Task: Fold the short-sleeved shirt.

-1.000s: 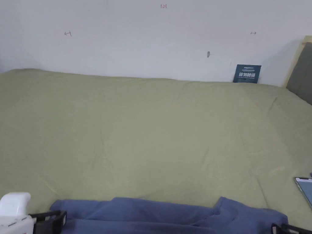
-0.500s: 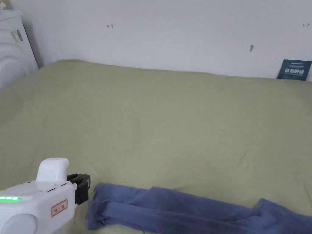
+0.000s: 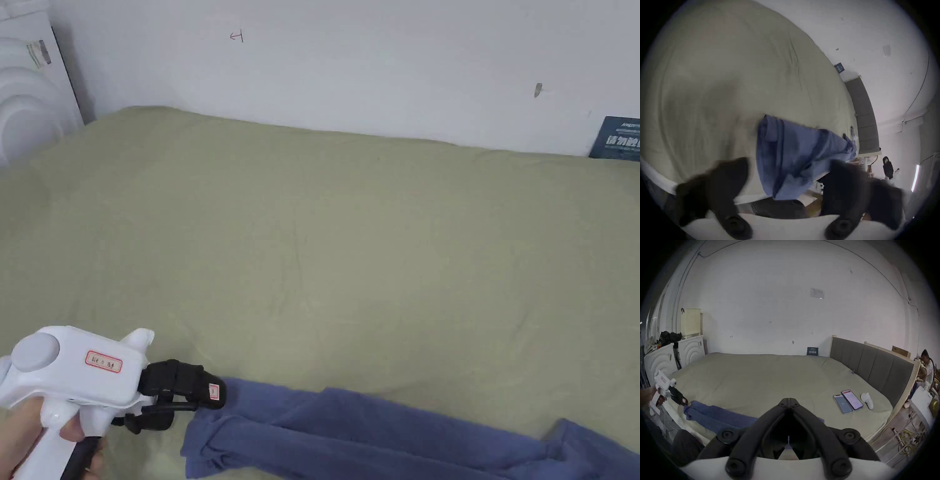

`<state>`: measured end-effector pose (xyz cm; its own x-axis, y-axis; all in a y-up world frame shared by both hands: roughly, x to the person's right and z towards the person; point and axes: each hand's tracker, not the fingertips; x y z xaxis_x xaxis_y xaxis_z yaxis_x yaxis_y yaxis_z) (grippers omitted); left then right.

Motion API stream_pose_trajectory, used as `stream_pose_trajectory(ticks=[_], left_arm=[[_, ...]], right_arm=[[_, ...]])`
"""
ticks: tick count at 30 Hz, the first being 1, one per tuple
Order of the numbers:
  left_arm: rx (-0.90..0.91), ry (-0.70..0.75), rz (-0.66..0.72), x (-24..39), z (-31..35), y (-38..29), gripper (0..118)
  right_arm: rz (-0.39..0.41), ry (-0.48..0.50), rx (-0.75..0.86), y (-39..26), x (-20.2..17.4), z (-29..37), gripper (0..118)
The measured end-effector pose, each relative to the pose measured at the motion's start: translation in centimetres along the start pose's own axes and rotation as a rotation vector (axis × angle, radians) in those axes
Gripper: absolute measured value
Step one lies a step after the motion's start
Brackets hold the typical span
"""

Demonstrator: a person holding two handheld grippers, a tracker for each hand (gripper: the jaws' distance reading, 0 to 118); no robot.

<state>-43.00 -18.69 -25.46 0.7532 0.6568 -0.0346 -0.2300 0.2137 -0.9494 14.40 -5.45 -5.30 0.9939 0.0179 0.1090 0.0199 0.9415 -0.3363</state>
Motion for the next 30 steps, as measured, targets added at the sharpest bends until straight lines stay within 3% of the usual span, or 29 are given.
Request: stream_pose_trajectory(ticks=[11, 13, 14, 15, 17, 18, 19, 20, 30], left_arm=[[-0.013, -0.063, 0.013, 1.7, -2.6, 0.3, 112], [-0.031, -0.023, 0.0, 2.8, -3.3, 0.2, 111], [-0.032, 0.019, -0.03, 3.3, -3.4, 0.2, 106], [-0.047, 0.024, -0.047, 3.0, -3.7, 0.6, 86], [-0.031, 0.112, -0.047, 3.3, -2.9, 0.8, 29], [-0.023, 0.138, -0.039, 3.0, -2.5, 0.9, 13], [-0.009, 0.1, 0.01, 1.0, -2.7, 1.4, 13], [-0.021, 0.028, 0.075, 0.2, -2.5, 1.4, 4], [0.1, -0.026, 0.143, 1.0, 0.7, -0.8, 4]], right_arm=[[-0.043, 0.006, -0.062, -0.5, -0.1, -1.2, 0], [-0.043, 0.011, -0.067, -0.7, -0.2, -1.2, 0], [-0.04, 0.012, -0.067, -0.8, -0.4, -1.1, 0], [-0.036, 0.013, -0.07, -0.8, -0.5, -1.0, 0], [-0.04, 0.024, -0.07, -1.0, -0.2, -0.8, 0], [-0.044, 0.026, -0.069, -1.0, -0.1, -0.7, 0], [-0.05, 0.027, -0.067, -1.0, -0.1, -0.6, 0], [-0.057, 0.03, -0.069, -1.0, 0.1, -0.5, 0], [-0.073, 0.042, -0.057, -0.3, 0.9, 0.1, 0]])
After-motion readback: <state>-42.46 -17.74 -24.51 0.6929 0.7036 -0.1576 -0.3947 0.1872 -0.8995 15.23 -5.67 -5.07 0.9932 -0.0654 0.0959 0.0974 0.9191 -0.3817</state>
